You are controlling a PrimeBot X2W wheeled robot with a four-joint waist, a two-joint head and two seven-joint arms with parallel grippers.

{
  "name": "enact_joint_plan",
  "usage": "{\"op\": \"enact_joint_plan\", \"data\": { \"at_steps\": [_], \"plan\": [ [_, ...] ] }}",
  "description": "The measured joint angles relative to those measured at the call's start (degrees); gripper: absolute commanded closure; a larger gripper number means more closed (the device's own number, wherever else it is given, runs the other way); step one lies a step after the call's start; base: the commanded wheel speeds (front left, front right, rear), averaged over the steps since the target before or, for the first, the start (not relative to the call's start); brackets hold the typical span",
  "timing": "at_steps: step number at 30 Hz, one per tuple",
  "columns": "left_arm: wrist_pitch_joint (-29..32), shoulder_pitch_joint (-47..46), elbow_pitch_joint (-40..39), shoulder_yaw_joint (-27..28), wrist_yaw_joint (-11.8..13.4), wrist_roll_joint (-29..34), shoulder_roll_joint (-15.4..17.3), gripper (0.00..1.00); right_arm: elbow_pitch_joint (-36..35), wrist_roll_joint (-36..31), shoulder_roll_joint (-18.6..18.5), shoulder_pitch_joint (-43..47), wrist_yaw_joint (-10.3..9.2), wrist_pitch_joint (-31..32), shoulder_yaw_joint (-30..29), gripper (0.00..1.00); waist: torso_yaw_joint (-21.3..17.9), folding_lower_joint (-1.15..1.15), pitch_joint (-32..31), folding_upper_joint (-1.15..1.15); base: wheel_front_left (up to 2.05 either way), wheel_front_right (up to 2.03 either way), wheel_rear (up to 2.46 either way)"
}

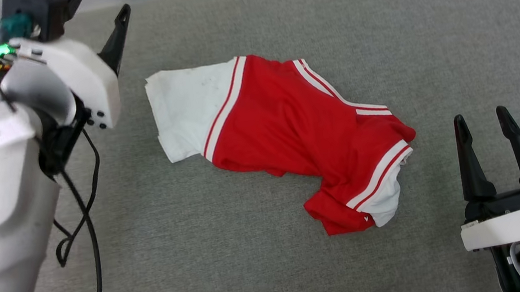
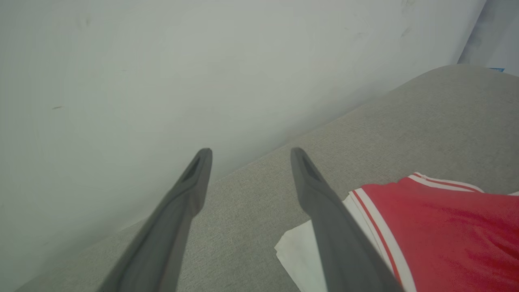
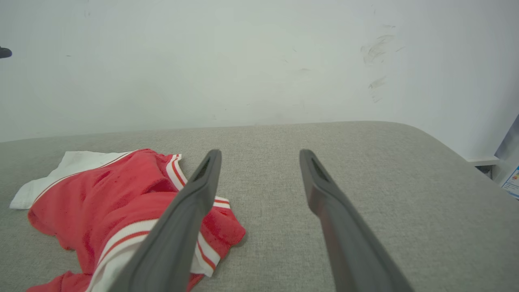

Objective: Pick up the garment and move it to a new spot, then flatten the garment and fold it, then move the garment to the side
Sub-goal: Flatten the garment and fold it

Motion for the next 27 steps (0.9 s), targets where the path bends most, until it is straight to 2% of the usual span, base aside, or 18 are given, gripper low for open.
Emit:
{"op": "enact_joint_plan", "data": {
  "at_steps": [10,19,27],
  "plan": [
    [21.09,-10.12,5.70,-11.65,0.00,-11.82,3.76,0.00,-0.54,0.57,0.01,-2.89,0.00,0.00,0.59,0.00,-2.07,0.00,5.38,0.00,0.00,0.00,0.00],
    [31.47,-14.94,9.50,-21.48,0.00,-16.45,5.60,0.00,-1.01,1.08,0.00,-4.76,0.00,0.00,1.09,0.00,-3.82,0.00,8.98,0.00,0.00,0.00,0.00],
    [35.62,-17.37,12.44,-27.67,0.02,-19.59,7.04,0.00,-1.38,1.86,0.00,-5.72,0.00,0.00,1.47,0.00,-5.49,-0.01,11.01,0.00,0.00,0.00,0.00]
  ]
}}
